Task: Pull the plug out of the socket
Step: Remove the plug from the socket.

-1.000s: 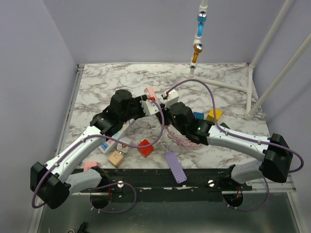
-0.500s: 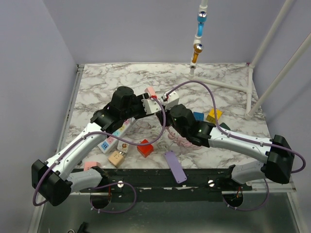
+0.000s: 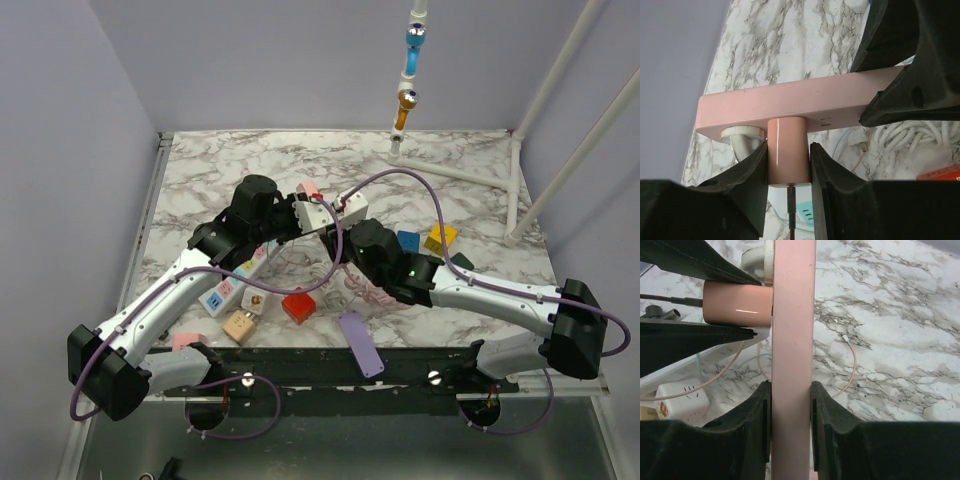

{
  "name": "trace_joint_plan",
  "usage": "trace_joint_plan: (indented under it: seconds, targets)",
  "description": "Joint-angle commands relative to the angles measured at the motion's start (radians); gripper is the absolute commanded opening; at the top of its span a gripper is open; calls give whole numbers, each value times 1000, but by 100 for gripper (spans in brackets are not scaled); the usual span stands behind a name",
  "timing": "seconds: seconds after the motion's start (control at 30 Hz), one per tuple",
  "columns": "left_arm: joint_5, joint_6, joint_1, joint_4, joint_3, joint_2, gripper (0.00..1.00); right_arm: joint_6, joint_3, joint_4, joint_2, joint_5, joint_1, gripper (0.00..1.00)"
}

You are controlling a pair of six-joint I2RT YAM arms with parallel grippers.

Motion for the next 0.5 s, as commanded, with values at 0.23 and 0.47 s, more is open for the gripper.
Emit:
trace_joint_plan:
  seconds: [0.23, 0.47]
  targets:
    - [21, -5, -9, -33, 16, -12, 0, -84, -53, 178, -23, 157, 10, 1]
    - [10, 39, -10, -155, 107, 60, 0, -26, -65, 181, 23, 125, -77, 1]
